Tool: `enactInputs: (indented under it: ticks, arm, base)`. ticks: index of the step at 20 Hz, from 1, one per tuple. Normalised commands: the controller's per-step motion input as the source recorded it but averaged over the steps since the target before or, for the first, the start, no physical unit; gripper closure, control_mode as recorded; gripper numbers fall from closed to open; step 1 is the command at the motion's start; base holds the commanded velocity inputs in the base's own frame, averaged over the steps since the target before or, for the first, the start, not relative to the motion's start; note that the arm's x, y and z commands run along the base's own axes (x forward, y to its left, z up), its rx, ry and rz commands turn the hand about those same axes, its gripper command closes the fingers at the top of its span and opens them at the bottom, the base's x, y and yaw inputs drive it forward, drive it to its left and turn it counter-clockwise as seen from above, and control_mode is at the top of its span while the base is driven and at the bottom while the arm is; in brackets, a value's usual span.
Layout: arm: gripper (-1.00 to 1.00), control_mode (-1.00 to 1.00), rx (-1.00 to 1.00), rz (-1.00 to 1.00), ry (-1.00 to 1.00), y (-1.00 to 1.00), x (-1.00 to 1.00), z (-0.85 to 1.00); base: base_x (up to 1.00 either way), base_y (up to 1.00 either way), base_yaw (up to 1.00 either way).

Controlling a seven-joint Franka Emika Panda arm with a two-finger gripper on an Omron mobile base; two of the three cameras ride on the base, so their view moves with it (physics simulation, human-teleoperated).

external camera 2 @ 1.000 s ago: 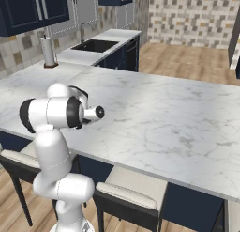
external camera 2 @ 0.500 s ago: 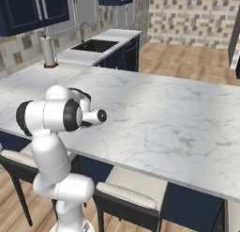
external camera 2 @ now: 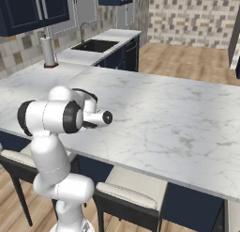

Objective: Retrieve the shaker from the cabinet and place it next the steak on a plate on the dining table.

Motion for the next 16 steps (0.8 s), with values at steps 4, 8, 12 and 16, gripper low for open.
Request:
enactInputs:
  ticks: [4,8,12,16]
  arm:
    - [-1.0,-1.0,0.09,-0.12,-0.02,-0.44,-0.34,0.64]
    - [-1.0,-1.0,0.06,-0.13,0.0,-0.17,-0.34,0.98]
    - [-1.0,-1.0,0.03,-0.1,0.0,-0.02,-0.43,1.0]
    - [-1.0,-1.0,0.02,-0.1,0.01,-0.02,-0.53,1.0]
  base:
    - [0.0,0.0,0.0]
    - [0.0,0.0,0.0]
    - [0.0,0.0,0.0]
    - [0.0,0.0,0.0]
